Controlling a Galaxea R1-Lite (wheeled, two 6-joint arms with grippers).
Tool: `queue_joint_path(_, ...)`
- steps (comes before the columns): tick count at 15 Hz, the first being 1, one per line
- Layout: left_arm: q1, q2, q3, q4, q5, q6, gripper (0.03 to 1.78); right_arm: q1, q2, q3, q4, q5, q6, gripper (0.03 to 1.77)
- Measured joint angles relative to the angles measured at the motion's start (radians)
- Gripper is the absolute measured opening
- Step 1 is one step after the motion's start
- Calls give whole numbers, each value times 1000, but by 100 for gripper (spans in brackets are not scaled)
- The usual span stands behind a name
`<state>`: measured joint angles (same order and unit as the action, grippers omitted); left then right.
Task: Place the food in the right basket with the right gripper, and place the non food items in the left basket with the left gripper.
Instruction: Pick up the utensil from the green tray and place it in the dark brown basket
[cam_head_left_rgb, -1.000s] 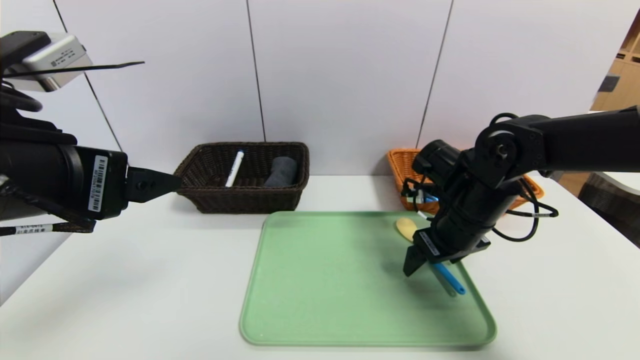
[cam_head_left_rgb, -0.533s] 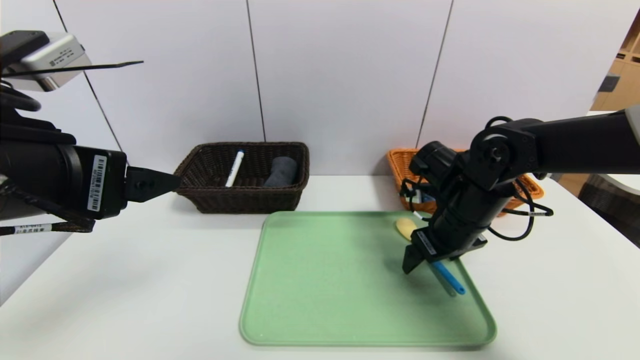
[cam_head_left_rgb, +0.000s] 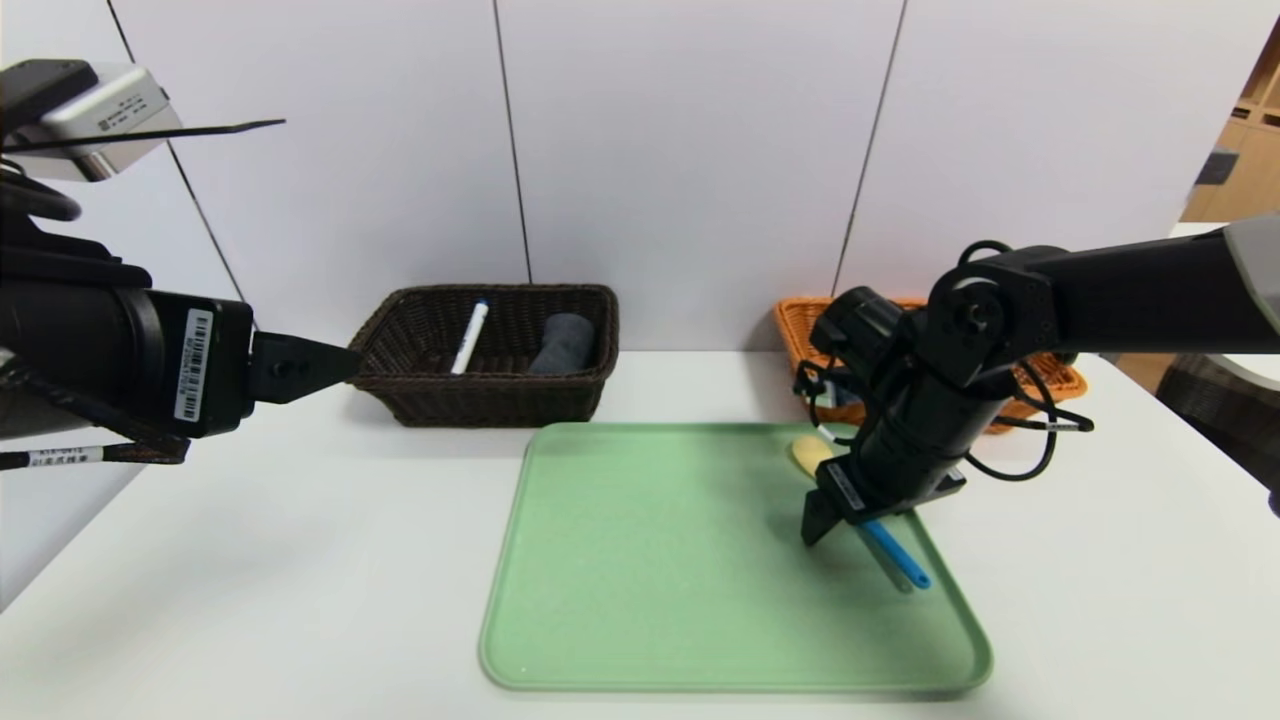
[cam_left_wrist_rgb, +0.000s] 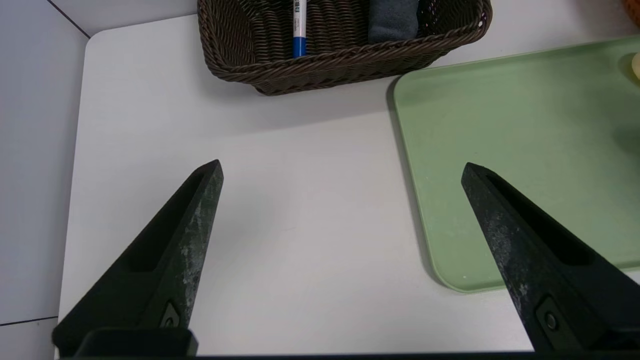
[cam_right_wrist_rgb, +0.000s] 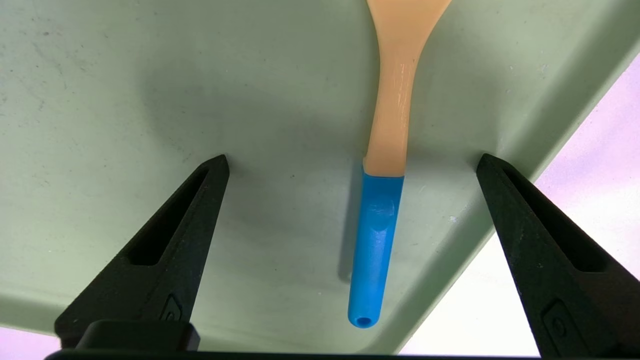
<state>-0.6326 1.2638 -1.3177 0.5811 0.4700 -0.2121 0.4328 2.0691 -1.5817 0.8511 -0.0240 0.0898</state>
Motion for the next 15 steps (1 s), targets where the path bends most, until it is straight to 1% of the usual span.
queue_joint_path(5,3,1,0,0,-1,0,169,-1,2,0,0,0,0,170)
queue_joint_path(6,3,2,0,0,-1,0,169,-2,2,0,0,2,0,167)
queue_joint_path(7,3,2,0,0,0,0,169,-2,2,2,0,2,0,147)
queue_joint_path(10,3,2,-1,0,1,0,169,-2,1,5,2,3,1,105)
queue_joint_path(13,7,-4,-4,0,3,1,169,1,0,7,2,4,2,77)
queue_joint_path(15,23,-9,-10,-1,1,5,169,2,-4,8,4,6,2,12)
